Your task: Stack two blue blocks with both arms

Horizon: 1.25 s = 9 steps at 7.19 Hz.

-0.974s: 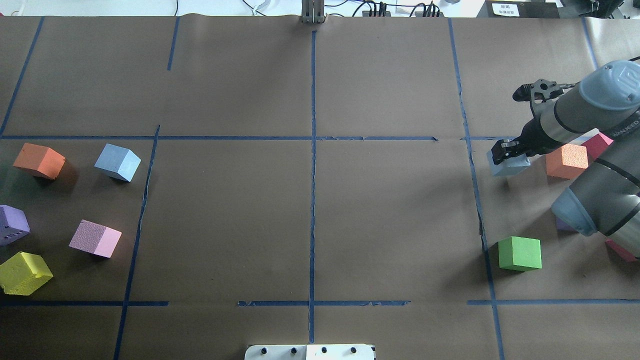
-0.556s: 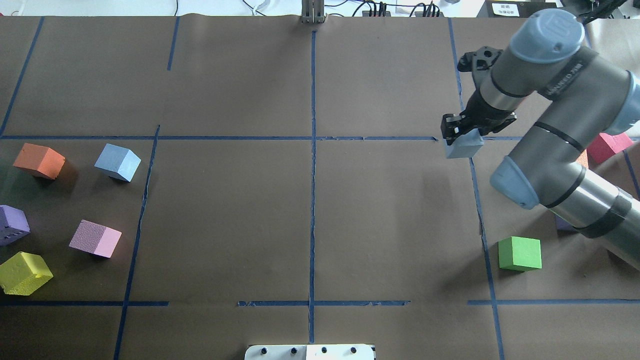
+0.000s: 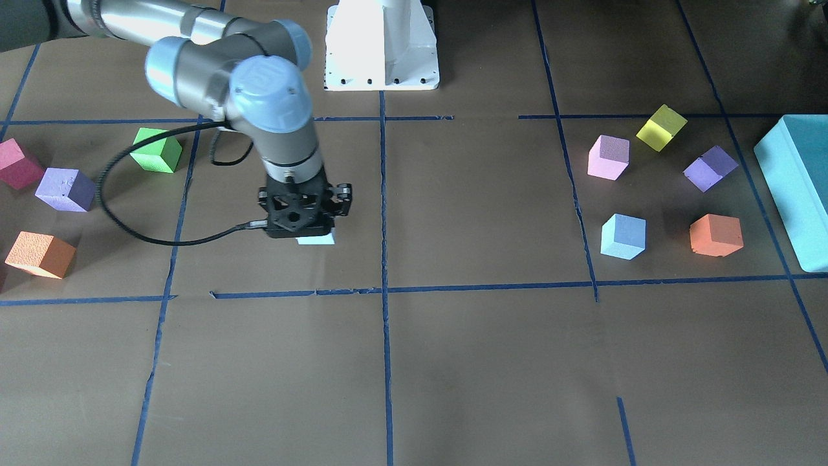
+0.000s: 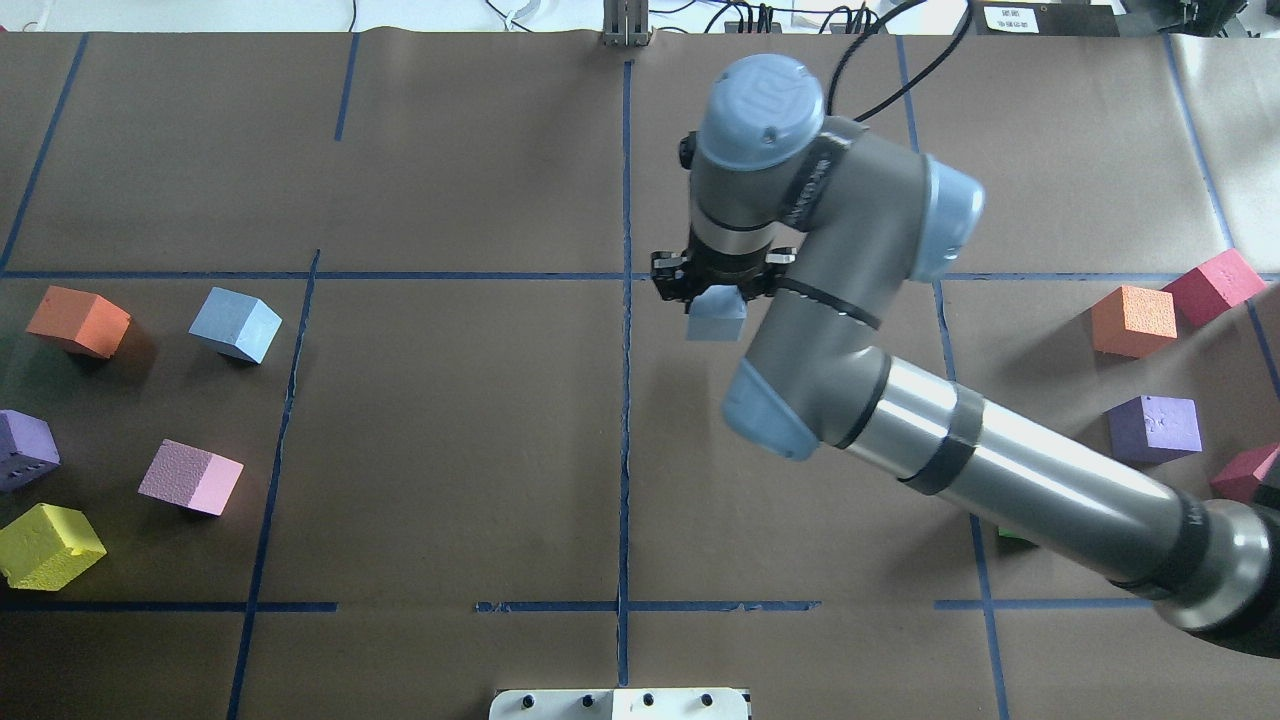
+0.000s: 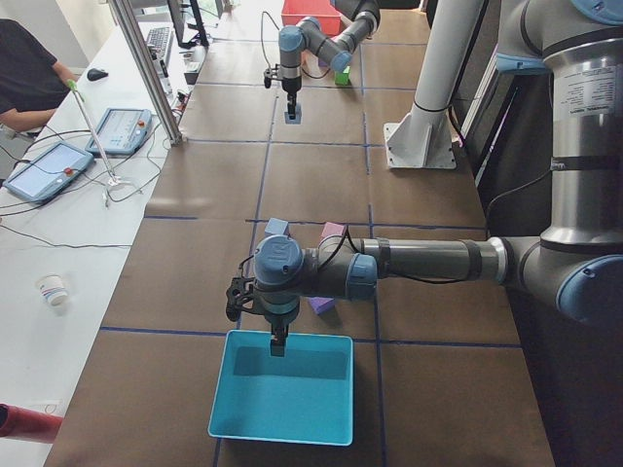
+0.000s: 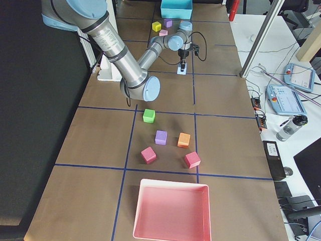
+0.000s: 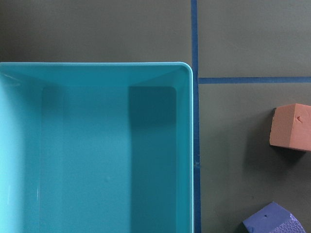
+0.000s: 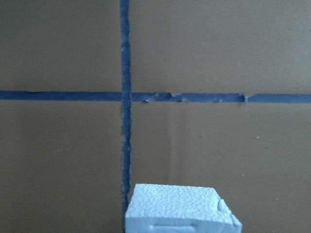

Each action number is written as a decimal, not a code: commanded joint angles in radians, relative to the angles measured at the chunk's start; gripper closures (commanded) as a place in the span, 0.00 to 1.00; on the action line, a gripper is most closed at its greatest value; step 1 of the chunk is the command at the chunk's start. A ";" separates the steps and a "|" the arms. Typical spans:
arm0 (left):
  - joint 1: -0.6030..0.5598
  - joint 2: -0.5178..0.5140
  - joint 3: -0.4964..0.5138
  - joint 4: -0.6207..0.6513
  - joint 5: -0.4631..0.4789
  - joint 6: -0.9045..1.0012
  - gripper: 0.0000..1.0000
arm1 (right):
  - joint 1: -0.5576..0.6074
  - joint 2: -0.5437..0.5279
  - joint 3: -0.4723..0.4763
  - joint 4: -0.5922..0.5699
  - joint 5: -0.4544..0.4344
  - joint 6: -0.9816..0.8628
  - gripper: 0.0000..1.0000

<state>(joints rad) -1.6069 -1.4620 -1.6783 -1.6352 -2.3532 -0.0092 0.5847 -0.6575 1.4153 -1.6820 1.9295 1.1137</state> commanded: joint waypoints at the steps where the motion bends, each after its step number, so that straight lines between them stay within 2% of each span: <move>1: -0.001 0.000 0.000 0.000 0.000 0.000 0.00 | -0.065 0.068 -0.102 0.002 -0.041 0.012 1.00; 3: -0.001 0.000 0.000 0.000 0.000 0.000 0.00 | -0.072 0.068 -0.107 0.007 -0.043 0.011 0.97; 5: -0.001 -0.001 0.002 0.000 0.000 0.002 0.00 | -0.075 0.070 -0.154 0.118 -0.041 0.024 0.93; 6: -0.001 -0.001 0.002 0.000 0.000 0.002 0.00 | -0.080 0.068 -0.176 0.133 -0.041 0.022 0.91; 7: -0.001 -0.001 0.002 0.000 0.000 0.002 0.00 | -0.079 0.068 -0.179 0.133 -0.041 0.025 0.81; 8: -0.001 -0.001 0.002 0.000 0.000 0.002 0.00 | -0.079 0.068 -0.177 0.134 -0.041 0.025 0.57; 9: -0.001 -0.001 0.002 0.000 0.000 0.000 0.00 | -0.079 0.068 -0.177 0.134 -0.041 0.022 0.22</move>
<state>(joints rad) -1.6076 -1.4634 -1.6767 -1.6352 -2.3531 -0.0080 0.5062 -0.5889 1.2391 -1.5499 1.8883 1.1372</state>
